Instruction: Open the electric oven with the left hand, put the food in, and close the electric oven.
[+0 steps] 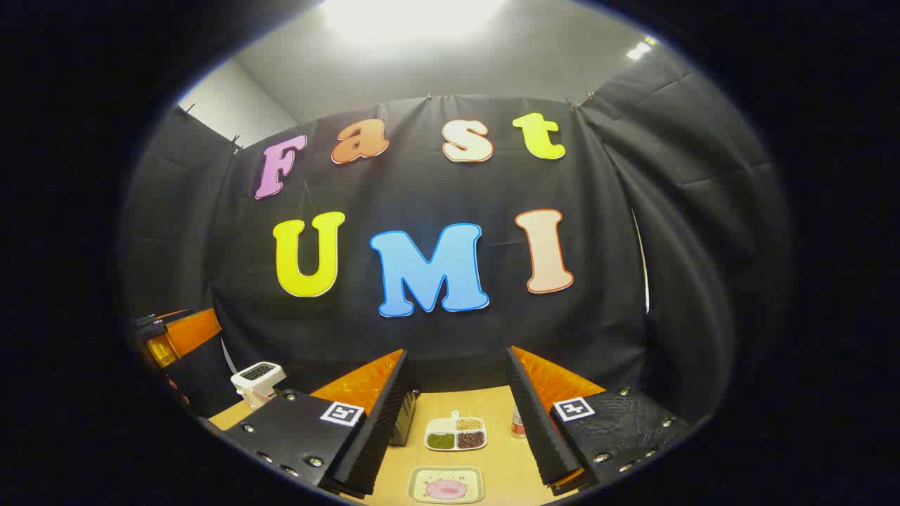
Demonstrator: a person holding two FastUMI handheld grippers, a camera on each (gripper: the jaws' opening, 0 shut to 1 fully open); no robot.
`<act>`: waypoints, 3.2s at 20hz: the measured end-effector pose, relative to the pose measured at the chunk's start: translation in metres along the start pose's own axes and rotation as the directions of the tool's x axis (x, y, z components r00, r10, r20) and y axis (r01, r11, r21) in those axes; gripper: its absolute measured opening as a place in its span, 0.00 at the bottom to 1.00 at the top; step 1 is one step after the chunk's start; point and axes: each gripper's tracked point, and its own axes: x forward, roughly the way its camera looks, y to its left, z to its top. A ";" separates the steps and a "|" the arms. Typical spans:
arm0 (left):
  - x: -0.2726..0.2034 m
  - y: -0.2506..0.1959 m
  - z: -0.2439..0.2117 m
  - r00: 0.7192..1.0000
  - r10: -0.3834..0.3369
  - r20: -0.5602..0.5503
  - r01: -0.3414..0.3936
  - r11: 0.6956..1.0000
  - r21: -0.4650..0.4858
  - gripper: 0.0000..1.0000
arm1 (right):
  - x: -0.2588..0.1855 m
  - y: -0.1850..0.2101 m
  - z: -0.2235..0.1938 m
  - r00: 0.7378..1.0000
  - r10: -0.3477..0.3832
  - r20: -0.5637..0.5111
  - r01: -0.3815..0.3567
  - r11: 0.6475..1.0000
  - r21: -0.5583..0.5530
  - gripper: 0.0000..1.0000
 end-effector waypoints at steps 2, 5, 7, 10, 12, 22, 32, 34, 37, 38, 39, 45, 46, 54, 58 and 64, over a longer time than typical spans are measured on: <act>0.000 0.008 0.000 1.000 -0.011 0.001 0.011 1.000 -0.003 1.00 | 0.001 0.011 0.005 1.000 -0.002 0.007 0.002 1.000 -0.007 0.83; -0.001 0.021 0.001 1.000 0.002 0.004 -0.002 1.000 -0.017 1.00 | -0.001 0.025 0.007 1.000 0.010 0.010 -0.010 1.000 -0.016 0.83; -0.003 0.027 -0.006 1.000 0.005 -0.012 -0.006 1.000 -0.031 1.00 | -0.001 0.030 0.006 1.000 0.012 0.003 -0.012 1.000 -0.022 0.83; -0.005 0.033 -0.013 1.000 0.012 -0.024 -0.013 1.000 -0.025 1.00 | -0.002 0.033 0.004 1.000 0.012 -0.001 -0.012 1.000 -0.026 0.83; -0.006 0.032 -0.017 1.000 0.008 -0.028 -0.009 1.000 -0.023 1.00 | -0.002 0.033 0.001 1.000 0.013 -0.008 -0.013 1.000 -0.027 0.83; 0.033 0.033 -0.072 0.992 -0.030 -0.126 0.028 0.999 -0.025 1.00 | 0.005 0.020 -0.016 0.999 -0.020 -0.043 0.018 0.999 -0.041 0.83; 0.127 0.072 -0.189 0.944 -0.044 -0.326 0.040 0.999 -0.018 1.00 | 0.009 0.001 -0.041 0.990 -0.097 -0.107 0.087 0.992 -0.092 0.83; 0.145 0.081 -0.219 0.926 -0.036 -0.376 0.030 0.999 -0.023 1.00 | 0.011 -0.002 -0.045 0.986 -0.115 -0.118 0.103 0.990 -0.099 0.83; 0.165 0.095 -0.261 0.898 -0.016 -0.439 0.017 1.000 -0.002 0.97 | 0.013 -0.007 -0.049 0.981 -0.142 -0.129 0.129 0.986 -0.105 0.83; 0.170 0.099 -0.275 0.889 -0.014 -0.458 0.015 1.000 -0.001 0.92 | 0.013 -0.008 -0.050 0.979 -0.151 -0.134 0.137 0.984 -0.111 0.83; 0.174 0.101 -0.286 0.880 -0.010 -0.475 0.012 1.000 0.000 1.00 | 0.013 -0.010 -0.051 0.978 -0.159 -0.136 0.144 0.983 -0.115 0.83; 0.191 0.104 -0.336 0.838 -0.013 -0.546 0.018 1.000 0.004 0.97 | 0.017 -0.015 -0.051 0.970 -0.191 -0.148 0.172 0.976 -0.134 0.83; 0.190 0.106 -0.337 0.835 0.007 -0.550 0.006 1.000 0.021 1.00 | 0.018 -0.016 -0.051 0.970 -0.193 -0.148 0.173 0.975 -0.138 0.83; 0.187 0.105 -0.343 0.842 0.023 -0.539 0.013 0.998 0.062 0.95 | 0.033 -0.010 -0.054 0.973 -0.163 -0.163 0.142 0.981 -0.131 0.83; 0.168 0.103 -0.344 0.841 0.027 -0.541 0.010 0.998 0.065 1.00 | 0.034 -0.004 -0.051 0.979 -0.137 -0.151 0.118 0.985 -0.129 0.83; 0.133 0.100 -0.353 0.834 0.031 -0.551 0.015 0.997 0.079 0.95 | 0.028 0.000 -0.053 0.981 -0.120 -0.153 0.101 0.987 -0.124 0.83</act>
